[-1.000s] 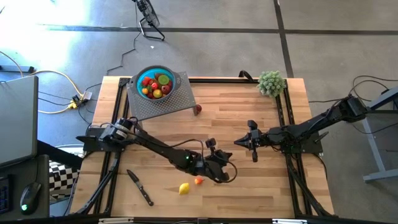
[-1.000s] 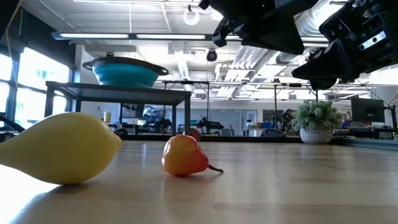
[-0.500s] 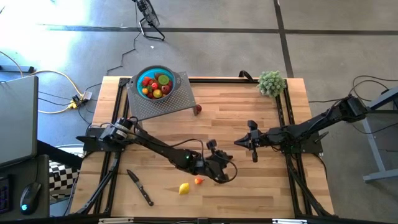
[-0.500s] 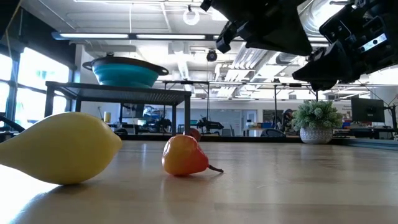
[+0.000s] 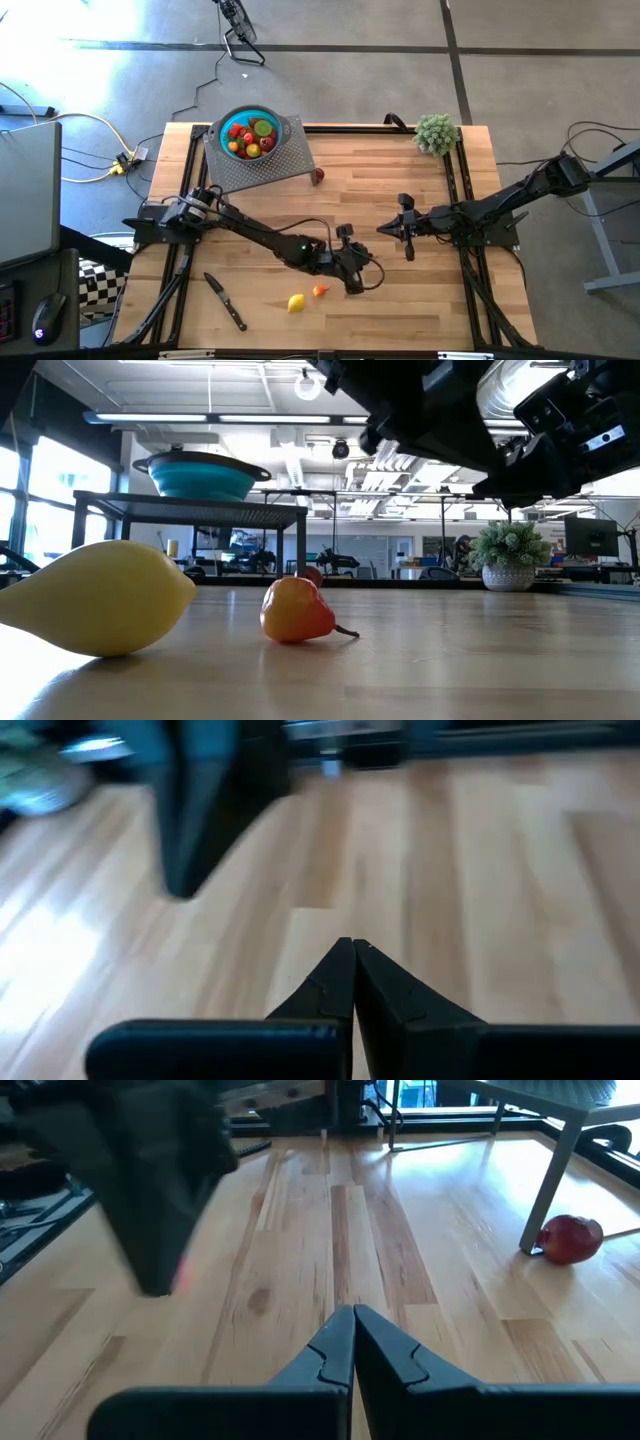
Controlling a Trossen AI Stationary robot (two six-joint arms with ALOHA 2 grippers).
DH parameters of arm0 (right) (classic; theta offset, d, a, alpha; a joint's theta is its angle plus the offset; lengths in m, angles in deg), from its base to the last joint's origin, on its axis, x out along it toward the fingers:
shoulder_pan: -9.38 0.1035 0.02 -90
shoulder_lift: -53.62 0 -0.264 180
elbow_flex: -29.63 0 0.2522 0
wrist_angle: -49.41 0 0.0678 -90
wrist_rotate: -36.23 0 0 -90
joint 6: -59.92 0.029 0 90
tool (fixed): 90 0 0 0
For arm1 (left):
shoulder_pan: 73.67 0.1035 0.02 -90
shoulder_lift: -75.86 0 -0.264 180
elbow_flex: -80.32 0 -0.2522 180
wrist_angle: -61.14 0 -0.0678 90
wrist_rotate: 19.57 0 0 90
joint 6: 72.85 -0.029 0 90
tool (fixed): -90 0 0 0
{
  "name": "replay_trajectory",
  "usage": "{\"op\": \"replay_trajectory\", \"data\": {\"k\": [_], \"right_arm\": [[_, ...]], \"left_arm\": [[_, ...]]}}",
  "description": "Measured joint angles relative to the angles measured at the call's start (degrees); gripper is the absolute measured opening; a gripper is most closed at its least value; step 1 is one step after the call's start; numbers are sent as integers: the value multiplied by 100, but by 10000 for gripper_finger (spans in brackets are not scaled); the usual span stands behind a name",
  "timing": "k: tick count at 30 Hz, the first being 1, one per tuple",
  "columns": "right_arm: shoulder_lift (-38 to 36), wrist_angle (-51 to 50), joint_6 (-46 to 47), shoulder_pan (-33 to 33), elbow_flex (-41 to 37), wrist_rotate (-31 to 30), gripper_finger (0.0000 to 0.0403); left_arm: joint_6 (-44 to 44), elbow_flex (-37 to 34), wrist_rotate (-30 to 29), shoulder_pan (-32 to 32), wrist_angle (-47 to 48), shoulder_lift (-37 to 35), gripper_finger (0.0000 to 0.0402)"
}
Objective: Pick & Place Fruit
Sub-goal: Put the red pomegranate into the blue strainer bowl on the shelf
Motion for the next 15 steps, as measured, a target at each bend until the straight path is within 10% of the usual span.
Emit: {"op": "replay_trajectory", "data": {"k": [15], "right_arm": [[0, -11, 5, 1, 0, -2, 2]], "left_arm": [[-1112, -146, 1742, 321, 313, -147, 0]]}}
